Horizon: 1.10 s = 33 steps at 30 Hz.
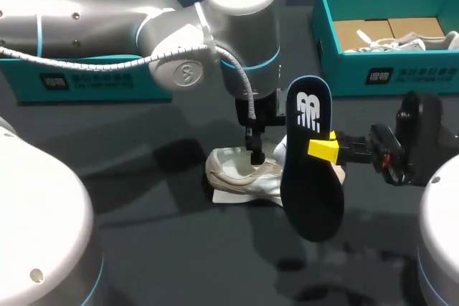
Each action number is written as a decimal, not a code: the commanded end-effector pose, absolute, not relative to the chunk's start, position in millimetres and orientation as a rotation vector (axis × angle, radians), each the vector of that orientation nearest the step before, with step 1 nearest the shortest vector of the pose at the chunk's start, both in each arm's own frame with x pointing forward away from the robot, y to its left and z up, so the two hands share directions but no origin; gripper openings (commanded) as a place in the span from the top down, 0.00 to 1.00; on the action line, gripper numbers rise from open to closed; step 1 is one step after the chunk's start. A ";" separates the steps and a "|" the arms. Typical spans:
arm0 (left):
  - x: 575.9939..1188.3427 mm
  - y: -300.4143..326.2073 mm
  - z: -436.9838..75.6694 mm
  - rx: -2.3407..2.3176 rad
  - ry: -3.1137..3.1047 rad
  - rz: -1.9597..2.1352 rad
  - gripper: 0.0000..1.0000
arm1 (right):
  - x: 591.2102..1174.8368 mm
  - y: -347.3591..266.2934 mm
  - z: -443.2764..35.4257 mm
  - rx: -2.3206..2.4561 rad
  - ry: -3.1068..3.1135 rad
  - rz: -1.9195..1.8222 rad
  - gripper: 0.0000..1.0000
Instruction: Take the shoe out of the shoebox, open the shoe tongue, remove and reinsert the insole, then place the shoe into the shoebox
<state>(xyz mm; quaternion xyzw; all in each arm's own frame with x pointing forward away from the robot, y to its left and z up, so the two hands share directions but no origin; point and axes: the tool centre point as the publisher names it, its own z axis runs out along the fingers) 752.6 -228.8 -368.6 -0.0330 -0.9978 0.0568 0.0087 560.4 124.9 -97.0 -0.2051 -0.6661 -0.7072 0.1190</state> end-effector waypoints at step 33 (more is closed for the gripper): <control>734.8 -235.6 -355.7 -0.328 -3.057 0.186 1.00 | 557.1 125.1 -96.4 -0.607 -1.951 -2.069 1.00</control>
